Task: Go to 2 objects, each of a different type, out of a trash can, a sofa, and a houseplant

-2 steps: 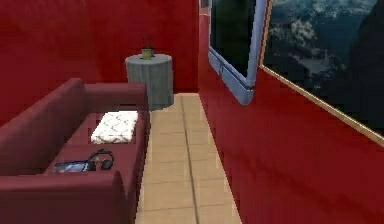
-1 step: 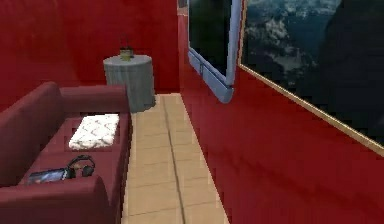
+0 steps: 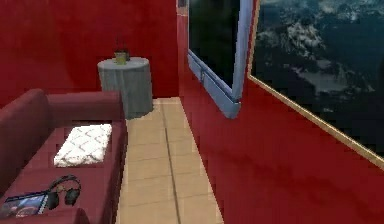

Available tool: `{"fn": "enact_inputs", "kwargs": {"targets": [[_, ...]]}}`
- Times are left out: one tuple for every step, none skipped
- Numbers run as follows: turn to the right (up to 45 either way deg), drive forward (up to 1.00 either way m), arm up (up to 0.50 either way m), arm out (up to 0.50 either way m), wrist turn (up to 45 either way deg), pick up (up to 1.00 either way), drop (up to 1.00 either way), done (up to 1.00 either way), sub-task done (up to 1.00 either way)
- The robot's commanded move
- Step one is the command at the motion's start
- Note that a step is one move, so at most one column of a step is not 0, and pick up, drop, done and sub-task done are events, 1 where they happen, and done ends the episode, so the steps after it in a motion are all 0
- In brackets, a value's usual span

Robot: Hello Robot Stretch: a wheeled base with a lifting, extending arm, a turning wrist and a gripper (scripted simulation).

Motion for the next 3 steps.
{"fn": "enact_inputs", "kwargs": {"targets": [[-39.0, 0.0, 0.0, 0.0, 0.0, 0.0, 0.0, 0.0, 0.0], [0.0, 0.0, 0.0, 0.0, 0.0, 0.0, 0.0, 0.0, 1.0], [-45.0, 0.0, 0.0, 0.0, 0.0, 0.0, 0.0, 0.0, 0.0]]}}
